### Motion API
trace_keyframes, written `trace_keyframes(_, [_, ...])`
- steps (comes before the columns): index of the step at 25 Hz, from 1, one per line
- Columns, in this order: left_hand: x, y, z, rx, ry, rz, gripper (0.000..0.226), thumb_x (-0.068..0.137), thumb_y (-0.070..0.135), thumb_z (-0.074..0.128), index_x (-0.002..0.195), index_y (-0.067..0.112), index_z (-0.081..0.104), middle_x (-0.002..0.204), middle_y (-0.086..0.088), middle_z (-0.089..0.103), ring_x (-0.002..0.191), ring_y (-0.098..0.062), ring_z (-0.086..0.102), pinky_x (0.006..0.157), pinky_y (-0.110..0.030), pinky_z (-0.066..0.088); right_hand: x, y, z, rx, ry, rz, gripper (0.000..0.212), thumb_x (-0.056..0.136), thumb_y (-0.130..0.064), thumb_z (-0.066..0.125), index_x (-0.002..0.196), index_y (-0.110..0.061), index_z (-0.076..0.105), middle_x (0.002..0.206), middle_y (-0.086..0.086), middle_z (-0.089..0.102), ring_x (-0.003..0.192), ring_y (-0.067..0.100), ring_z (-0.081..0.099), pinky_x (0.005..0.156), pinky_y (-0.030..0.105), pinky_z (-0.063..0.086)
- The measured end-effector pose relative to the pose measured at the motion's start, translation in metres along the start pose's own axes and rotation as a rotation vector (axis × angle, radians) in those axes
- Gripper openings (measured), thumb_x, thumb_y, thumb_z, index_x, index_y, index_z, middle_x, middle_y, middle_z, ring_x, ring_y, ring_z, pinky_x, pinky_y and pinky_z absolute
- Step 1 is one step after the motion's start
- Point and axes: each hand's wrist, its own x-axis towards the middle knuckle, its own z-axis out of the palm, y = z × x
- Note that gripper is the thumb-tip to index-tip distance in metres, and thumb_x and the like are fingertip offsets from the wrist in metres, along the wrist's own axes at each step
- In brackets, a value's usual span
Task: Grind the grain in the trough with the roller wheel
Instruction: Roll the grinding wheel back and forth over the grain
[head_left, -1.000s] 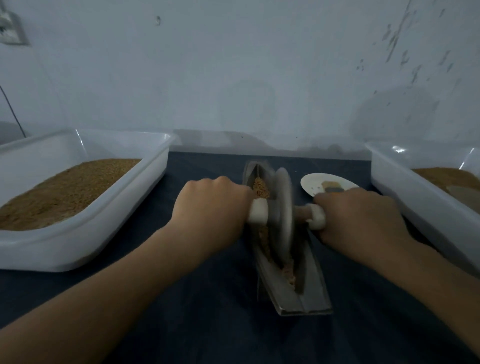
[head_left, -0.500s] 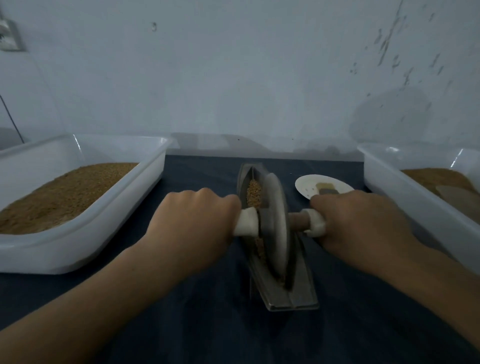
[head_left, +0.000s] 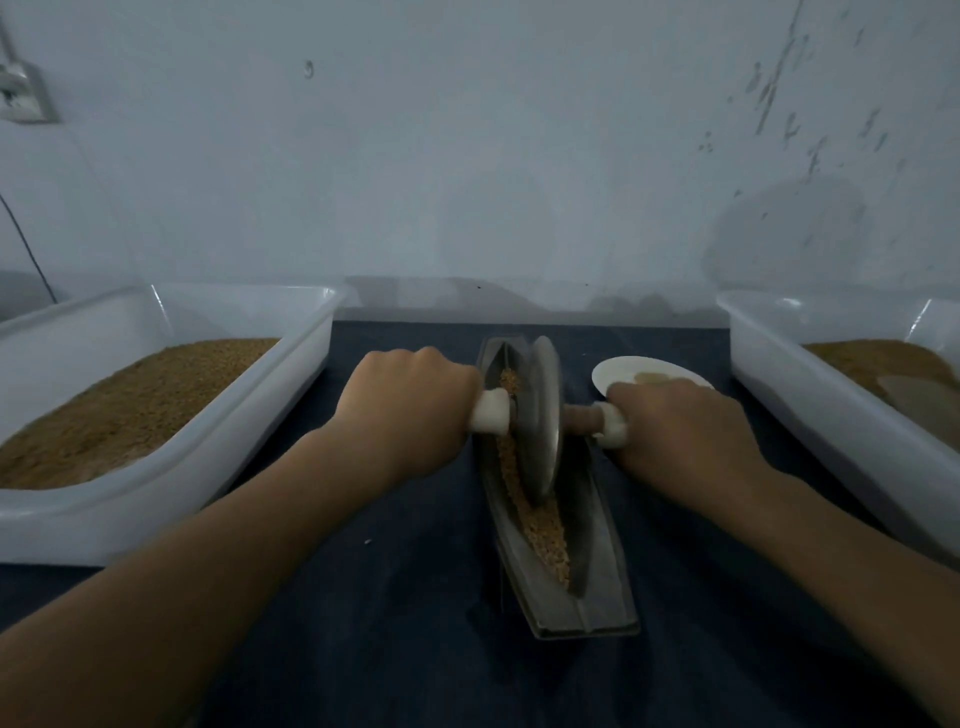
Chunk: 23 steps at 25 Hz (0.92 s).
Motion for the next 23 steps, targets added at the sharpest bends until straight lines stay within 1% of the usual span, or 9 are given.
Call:
trace_keyframes(3, [-0.005,0.005,-0.006,0.052,0.021,0.07,0.031,0.075,0.031,0.071,0.076,0.03,0.041,0.06,0.007,0.025,0.044,-0.013,0.019,0.043,-0.026,0.012,-0.008,-0.001,-0.004,0.009,-0.042,-0.065,0.03,0.085,-0.041,0.065,0.071,-0.033,0.04,0.069,-0.008,0.052,0.064,0.019,0.05,0.047,0.028,0.029])
trace_keyframes(5, [0.005,0.008,-0.004,0.025,-0.037,0.037,0.02,0.08,0.03,0.068,0.083,0.028,0.049,0.063,0.006,0.028,0.047,-0.015,0.024,0.044,-0.029,0.019,0.004,-0.009,-0.004,0.016,-0.096,-0.034,0.037,0.087,-0.04,0.062,0.068,-0.029,0.032,0.073,-0.005,0.052,0.068,0.021,0.053,0.053,0.031,0.038])
trace_keyframes(8, [0.021,0.002,-0.001,-0.043,-0.126,-0.034,0.011,0.087,0.031,0.062,0.097,0.028,0.058,0.073,0.005,0.037,0.06,-0.019,0.039,0.055,-0.036,0.034,0.026,-0.011,-0.004,0.01,-0.11,-0.001,0.032,0.087,-0.036,0.063,0.07,-0.028,0.037,0.079,-0.004,0.055,0.071,0.019,0.054,0.054,0.03,0.036])
trace_keyframes(11, [0.017,0.0,-0.004,-0.089,-0.157,-0.053,0.009,0.089,0.035,0.06,0.095,0.03,0.056,0.073,0.007,0.037,0.061,-0.017,0.04,0.058,-0.035,0.034,0.024,-0.01,-0.009,0.017,-0.145,0.006,0.029,0.089,-0.039,0.062,0.073,-0.03,0.039,0.082,-0.006,0.056,0.074,0.019,0.056,0.055,0.031,0.041])
trace_keyframes(12, [0.007,0.001,-0.006,-0.096,-0.142,-0.052,0.011,0.089,0.037,0.061,0.089,0.03,0.052,0.07,0.008,0.035,0.057,-0.015,0.036,0.055,-0.033,0.032,0.018,-0.009,-0.012,-0.008,-0.125,-0.005,0.033,0.088,-0.04,0.061,0.072,-0.03,0.034,0.078,-0.007,0.054,0.07,0.018,0.053,0.053,0.03,0.039])
trace_keyframes(15, [-0.039,0.007,-0.016,-0.046,-0.022,-0.028,0.039,0.079,0.041,0.07,0.074,0.032,0.032,0.059,0.01,0.032,0.046,-0.008,0.026,0.045,-0.025,0.016,-0.014,-0.003,-0.023,-0.04,0.029,-0.133,0.031,0.078,-0.041,0.06,0.07,-0.032,0.032,0.063,-0.008,0.048,0.056,0.017,0.042,0.046,0.025,0.029])
trace_keyframes(18, [-0.053,0.007,-0.023,-0.026,0.021,-0.037,0.053,0.065,0.039,0.08,0.069,0.032,0.028,0.052,0.011,0.028,0.039,-0.007,0.022,0.044,-0.02,0.01,-0.027,0.004,-0.029,0.011,0.114,-0.199,0.018,0.071,-0.047,0.046,0.067,-0.032,0.038,0.056,-0.009,0.042,0.046,0.02,0.04,0.044,0.025,0.032])
trace_keyframes(21, [-0.028,0.01,-0.005,-0.031,-0.052,-0.153,0.034,0.084,0.037,0.066,0.073,0.029,0.034,0.061,0.008,0.03,0.047,-0.011,0.025,0.046,-0.028,0.022,0.0,-0.004,-0.019,-0.105,0.076,-0.109,0.025,0.075,-0.041,0.06,0.064,-0.027,0.042,0.058,-0.011,0.037,0.049,0.015,0.038,0.046,0.021,0.021])
trace_keyframes(23, [0.009,0.007,0.002,-0.039,-0.066,-0.182,0.008,0.09,0.029,0.059,0.085,0.024,0.054,0.068,0.004,0.04,0.055,-0.017,0.039,0.054,-0.033,0.033,0.03,-0.008,-0.007,-0.056,-0.072,0.012,0.023,0.086,-0.039,0.063,0.072,-0.028,0.049,0.07,-0.01,0.05,0.06,0.015,0.047,0.048,0.025,0.021])
